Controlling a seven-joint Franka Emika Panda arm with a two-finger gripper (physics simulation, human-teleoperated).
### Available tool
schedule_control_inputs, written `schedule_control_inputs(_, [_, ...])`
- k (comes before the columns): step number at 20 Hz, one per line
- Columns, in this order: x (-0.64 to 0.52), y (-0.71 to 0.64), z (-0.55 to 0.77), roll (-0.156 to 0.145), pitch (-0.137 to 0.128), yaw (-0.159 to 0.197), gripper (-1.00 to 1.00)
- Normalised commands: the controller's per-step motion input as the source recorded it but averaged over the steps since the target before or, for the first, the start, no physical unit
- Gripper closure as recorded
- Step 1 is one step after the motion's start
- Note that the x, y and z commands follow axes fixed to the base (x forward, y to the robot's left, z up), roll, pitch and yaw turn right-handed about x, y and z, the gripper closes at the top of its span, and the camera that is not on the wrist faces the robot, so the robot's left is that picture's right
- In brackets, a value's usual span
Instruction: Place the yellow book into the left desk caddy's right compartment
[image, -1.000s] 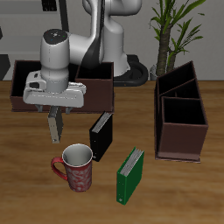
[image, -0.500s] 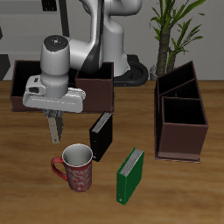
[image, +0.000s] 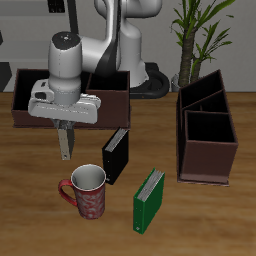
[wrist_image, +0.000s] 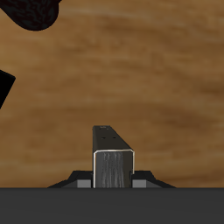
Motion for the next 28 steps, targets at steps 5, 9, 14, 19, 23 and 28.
schedule_control_inputs(5, [-0.07, 0.26, 0.49, 0.000, -0.040, -0.025, 1.00])
schedule_control_inputs(9, [-0.07, 0.25, 0.54, -0.017, 0.018, -0.046, 1.00])
schedule_control_inputs(14, [-0.12, 0.31, 0.54, -0.029, -0.010, -0.011, 1.00])
schedule_control_inputs(19, [-0.17, 0.32, 0.44, -0.012, -0.030, 0.007, 1.00])
schedule_control_inputs(23, [-0.04, 0.28, 0.27, -0.005, -0.002, 0.041, 1.00])
schedule_control_inputs(28, [-0.09, 0.25, 0.18, 0.029, -0.004, 0.003, 1.00])
